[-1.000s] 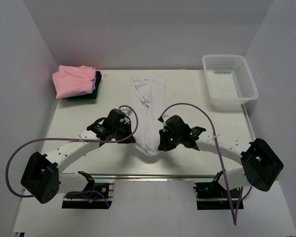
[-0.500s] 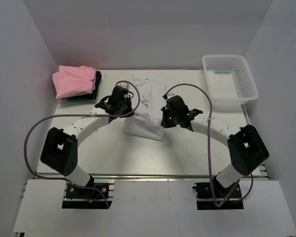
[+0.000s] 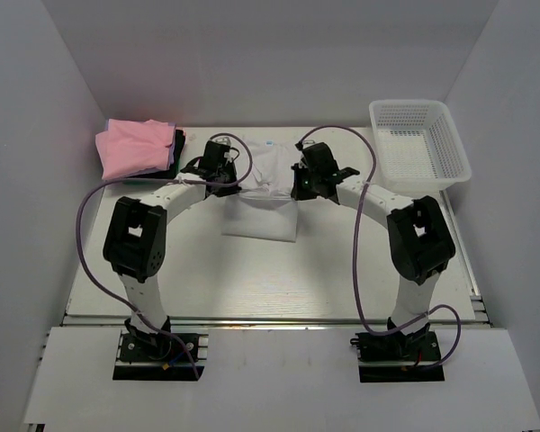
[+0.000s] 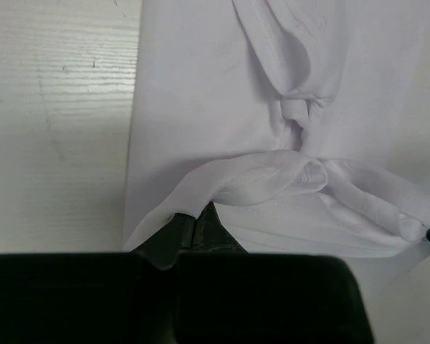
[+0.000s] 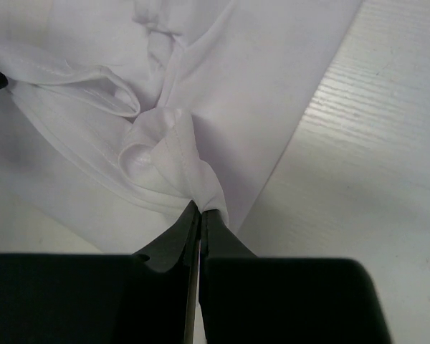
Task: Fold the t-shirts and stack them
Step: Fold the folded rectangular tshirt in 1/3 of the way, then grab one side of the 2/3 rectangular tshirt with both arms
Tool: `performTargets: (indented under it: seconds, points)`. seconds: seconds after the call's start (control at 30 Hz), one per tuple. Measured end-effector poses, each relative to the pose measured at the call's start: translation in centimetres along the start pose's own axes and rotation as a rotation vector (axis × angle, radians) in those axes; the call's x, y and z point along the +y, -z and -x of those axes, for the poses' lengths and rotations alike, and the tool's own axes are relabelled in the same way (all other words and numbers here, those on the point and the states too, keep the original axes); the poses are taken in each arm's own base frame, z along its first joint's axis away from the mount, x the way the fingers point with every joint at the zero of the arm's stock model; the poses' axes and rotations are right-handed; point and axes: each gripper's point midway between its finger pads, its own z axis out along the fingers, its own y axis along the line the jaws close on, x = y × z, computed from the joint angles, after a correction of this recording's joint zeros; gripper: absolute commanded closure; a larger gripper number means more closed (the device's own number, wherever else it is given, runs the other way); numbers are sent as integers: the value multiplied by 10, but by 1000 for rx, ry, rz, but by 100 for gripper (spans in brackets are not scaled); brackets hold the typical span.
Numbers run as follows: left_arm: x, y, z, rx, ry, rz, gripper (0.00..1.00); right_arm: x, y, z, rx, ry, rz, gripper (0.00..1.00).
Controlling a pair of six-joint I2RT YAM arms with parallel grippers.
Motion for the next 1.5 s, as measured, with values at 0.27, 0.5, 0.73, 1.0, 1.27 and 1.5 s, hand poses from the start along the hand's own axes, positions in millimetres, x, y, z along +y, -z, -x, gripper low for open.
performTargets:
  seconds: [0.27, 0.5, 0.73, 1.0, 1.27, 1.5]
  points:
    - [3, -31, 32, -22, 30, -28, 69, -20, -33, 19, 13, -21, 8, 93]
    - [13, -71, 55, -28, 55, -55, 0, -44, -70, 39, -3, -22, 4, 10]
    - [17, -57, 67, -52, 43, -83, 0, -40, -46, 42, -39, 30, 50, 10]
    - [27, 13, 14, -18, -22, -95, 0, -17, 9, -20, 18, 35, 145, 10]
    - [48, 17, -58, 107, -47, -82, 4, 4, 10, -86, 175, -36, 239, 10]
    - [52, 1, -68, 122, -60, -91, 30, 17, 2, -89, 180, -79, 288, 17]
